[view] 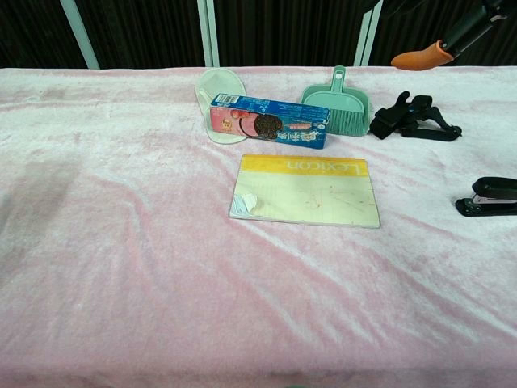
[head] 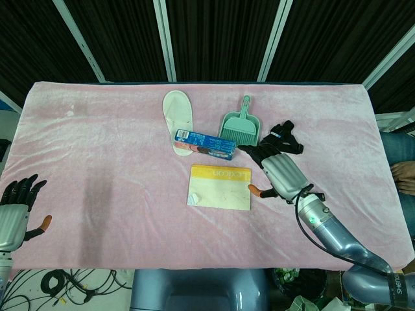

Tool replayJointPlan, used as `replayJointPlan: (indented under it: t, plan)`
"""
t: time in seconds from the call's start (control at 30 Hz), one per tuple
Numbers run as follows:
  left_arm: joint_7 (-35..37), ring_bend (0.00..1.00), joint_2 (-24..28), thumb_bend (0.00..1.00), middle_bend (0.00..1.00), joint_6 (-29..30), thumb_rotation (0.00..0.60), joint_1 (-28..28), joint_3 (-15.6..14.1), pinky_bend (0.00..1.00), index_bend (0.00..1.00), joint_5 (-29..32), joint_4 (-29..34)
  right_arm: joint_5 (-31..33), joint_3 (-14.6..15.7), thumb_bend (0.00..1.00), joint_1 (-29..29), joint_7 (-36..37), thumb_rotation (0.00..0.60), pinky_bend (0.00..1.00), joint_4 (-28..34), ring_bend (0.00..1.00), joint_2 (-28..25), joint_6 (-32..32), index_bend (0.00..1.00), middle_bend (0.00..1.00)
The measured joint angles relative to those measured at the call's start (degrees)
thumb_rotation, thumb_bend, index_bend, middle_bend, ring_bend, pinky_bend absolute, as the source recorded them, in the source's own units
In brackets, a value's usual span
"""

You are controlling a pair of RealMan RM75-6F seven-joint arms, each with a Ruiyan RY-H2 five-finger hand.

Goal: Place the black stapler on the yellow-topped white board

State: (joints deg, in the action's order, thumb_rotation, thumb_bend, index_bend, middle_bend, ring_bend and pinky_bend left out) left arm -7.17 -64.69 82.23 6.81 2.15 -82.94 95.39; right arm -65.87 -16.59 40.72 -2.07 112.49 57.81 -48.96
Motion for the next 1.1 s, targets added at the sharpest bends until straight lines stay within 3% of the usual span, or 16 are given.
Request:
replayJointPlan:
  t: [1.1]
  plan:
    - [-0.34, 0.00, -0.24, 0.32, 0.02, -0.15, 0.600, -0.03, 0.06, 0.00, 0.11, 0.27, -0.03, 0.62, 2.19, 0.23, -0.47, -1.32, 0.600, 0.13, 0.11, 0.17, -1.44, -1.77, 0.11, 0.15]
